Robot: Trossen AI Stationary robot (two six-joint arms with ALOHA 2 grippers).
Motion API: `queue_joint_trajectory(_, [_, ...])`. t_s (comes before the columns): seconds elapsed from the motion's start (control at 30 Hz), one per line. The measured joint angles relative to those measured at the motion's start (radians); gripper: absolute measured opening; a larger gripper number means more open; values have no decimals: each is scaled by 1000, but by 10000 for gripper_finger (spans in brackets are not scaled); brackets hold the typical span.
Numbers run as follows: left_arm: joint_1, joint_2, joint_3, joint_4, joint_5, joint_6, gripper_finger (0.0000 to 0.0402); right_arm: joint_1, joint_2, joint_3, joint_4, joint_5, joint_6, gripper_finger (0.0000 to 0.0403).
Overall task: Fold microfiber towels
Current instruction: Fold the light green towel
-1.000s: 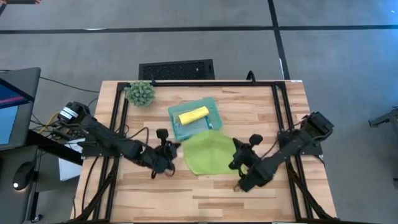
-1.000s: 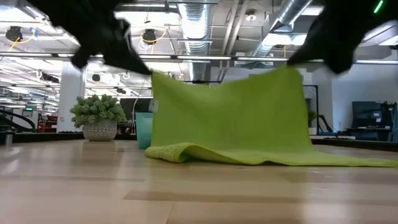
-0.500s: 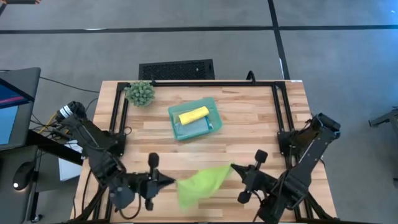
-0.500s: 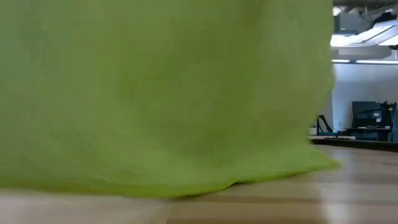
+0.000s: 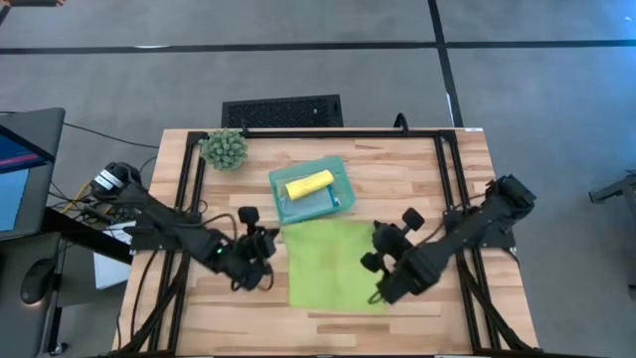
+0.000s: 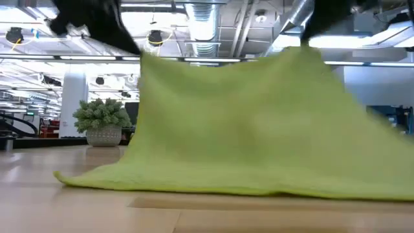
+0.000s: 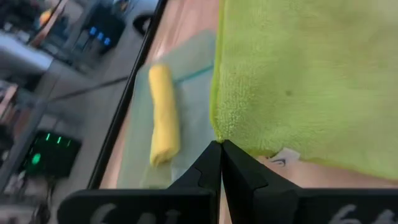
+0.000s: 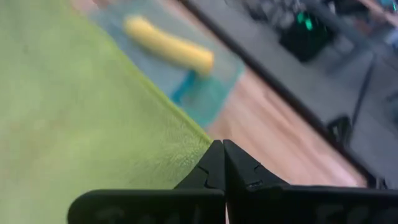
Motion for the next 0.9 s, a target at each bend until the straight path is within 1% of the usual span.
queue_joint_trajectory(0.07, [50,0,-65,73,2,7,0,-38,0,-67,42,-42,1,10])
queue_joint_trajectory(0.13, [92,0,-123,151,12,43,0,-64,0,-132,81,-54,-5,10])
queue_joint_trajectory(0.27, [142,0,-197,312,72,156,0,-79,0,-231,147,-30,-18,10])
queue_joint_trajectory(0.37, [151,0,-211,374,113,220,0,-65,1,-279,228,-9,-95,10])
queue_joint_trajectory(0.43, [143,0,-211,404,175,251,0,-47,1,-298,277,-22,-167,10])
queue_joint_trajectory(0.5, [132,0,-211,433,272,277,0,-24,1,-304,308,-69,-217,10])
queue_joint_trajectory(0.6, [121,0,-210,463,453,283,0,25,1,-305,333,-144,-249,10])
queue_joint_trajectory(0.63, [117,0,-210,469,494,275,0,46,1,-305,338,-157,-250,10])
queue_joint_trajectory(0.67, [112,0,-210,475,515,266,0,69,1,-305,341,-165,-250,10])
queue_joint_trajectory(0.77, [96,0,-210,470,516,245,0,135,1,-305,368,-177,-250,10])
queue_joint_trajectory(0.9, [87,0,-210,470,519,237,0,195,1,-305,425,-206,-242,11])
